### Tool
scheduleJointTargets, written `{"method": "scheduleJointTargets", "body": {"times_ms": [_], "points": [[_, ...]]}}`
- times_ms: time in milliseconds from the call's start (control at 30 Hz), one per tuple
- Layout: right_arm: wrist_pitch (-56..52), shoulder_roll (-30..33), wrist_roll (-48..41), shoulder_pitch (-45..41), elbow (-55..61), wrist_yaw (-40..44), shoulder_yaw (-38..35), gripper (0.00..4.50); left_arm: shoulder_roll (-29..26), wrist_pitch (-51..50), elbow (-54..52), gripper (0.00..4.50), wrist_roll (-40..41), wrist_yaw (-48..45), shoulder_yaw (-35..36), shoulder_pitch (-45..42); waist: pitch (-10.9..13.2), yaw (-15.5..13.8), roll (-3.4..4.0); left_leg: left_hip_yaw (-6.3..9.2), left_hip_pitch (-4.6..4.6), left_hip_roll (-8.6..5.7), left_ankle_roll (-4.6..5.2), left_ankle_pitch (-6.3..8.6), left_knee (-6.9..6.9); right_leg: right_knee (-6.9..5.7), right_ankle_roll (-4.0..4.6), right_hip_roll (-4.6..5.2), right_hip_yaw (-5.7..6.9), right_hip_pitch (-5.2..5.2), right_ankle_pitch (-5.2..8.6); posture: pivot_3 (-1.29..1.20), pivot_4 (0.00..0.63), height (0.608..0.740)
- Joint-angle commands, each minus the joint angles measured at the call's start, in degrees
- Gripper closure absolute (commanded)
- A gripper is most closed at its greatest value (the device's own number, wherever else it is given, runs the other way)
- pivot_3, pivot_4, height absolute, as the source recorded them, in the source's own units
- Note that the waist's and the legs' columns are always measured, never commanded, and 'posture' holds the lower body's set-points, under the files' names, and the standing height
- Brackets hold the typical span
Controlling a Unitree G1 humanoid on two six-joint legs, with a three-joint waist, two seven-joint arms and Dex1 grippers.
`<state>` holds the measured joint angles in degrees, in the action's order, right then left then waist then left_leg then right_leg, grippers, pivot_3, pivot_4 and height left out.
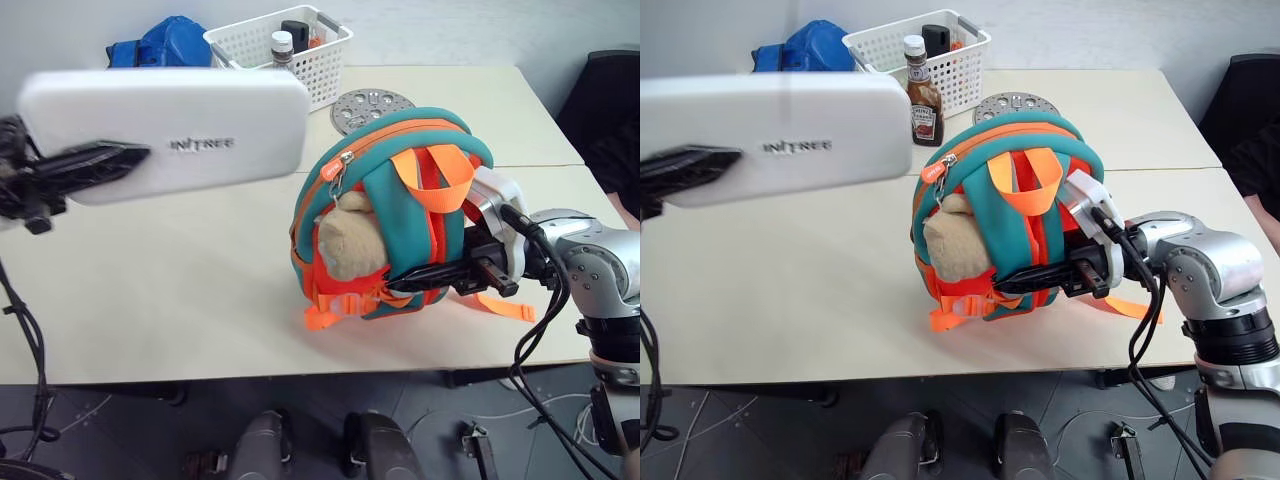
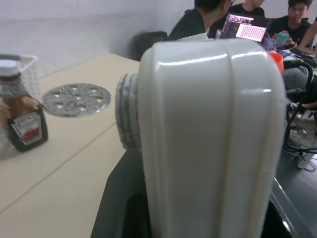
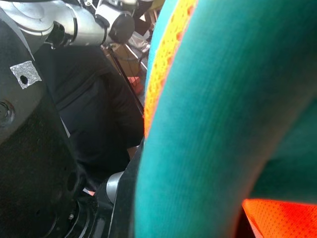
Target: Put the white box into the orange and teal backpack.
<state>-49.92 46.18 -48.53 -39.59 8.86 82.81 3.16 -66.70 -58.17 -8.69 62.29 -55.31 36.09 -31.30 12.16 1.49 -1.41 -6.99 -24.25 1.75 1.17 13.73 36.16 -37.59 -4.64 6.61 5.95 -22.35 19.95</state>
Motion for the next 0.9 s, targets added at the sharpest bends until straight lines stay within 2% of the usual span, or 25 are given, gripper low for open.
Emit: {"method": "scheduleJointTargets", "body": {"times_ms": [33,400,600,833,900], "points": [[0.1,0.5,-1.2,0.1,1.9,-0.5,-2.3,4.48,-1.4,0.7,-3.4,3.29,0.8,-2.8,2.3,2.4,0.0,0.0,0.0,0.0,0.0,0.0,0.0,0.0,0.0,-0.01,0.0,0.0,0.0,0.0,0.0,0.0,0.15,0.74],[0.0,0.1,-0.8,-0.6,1.4,-1.3,-1.6,4.48,1.4,1.0,-7.7,3.29,1.9,-2.0,2.5,7.5,0.0,0.0,-0.01,-0.01,0.0,0.02,-0.04,-0.02,0.01,-0.11,0.0,-0.01,-0.02,-0.05,0.0,0.0,0.15,0.74],[0.1,0.0,-0.4,-0.7,1.4,-1.8,-1.4,4.48,-0.8,0.1,-5.2,3.29,2.4,-3.4,5.7,7.4,0.0,0.1,-0.01,-0.01,0.0,0.02,-0.03,-0.02,0.02,-0.12,0.0,-0.01,-0.02,-0.06,0.0,0.0,0.15,0.74],[-0.2,-0.6,-0.7,-1.1,1.5,-3.0,-1.5,4.48,3.2,2.0,-10.0,3.29,2.0,-2.2,0.5,9.8,0.0,0.0,-0.01,-0.01,0.0,0.02,-0.03,-0.04,0.04,-0.15,0.0,-0.01,-0.03,-0.06,0.0,0.0,0.15,0.74],[-0.3,-0.6,-0.8,-1.1,1.7,-3.2,-1.5,4.48,3.6,4.3,-11.4,3.29,-1.7,-2.1,-2.8,10.8,0.0,-0.1,-0.03,0.0,0.0,0.02,-0.02,-0.04,0.06,-0.15,0.0,-0.01,-0.03,-0.04,0.0,0.0,0.15,0.74]]}}
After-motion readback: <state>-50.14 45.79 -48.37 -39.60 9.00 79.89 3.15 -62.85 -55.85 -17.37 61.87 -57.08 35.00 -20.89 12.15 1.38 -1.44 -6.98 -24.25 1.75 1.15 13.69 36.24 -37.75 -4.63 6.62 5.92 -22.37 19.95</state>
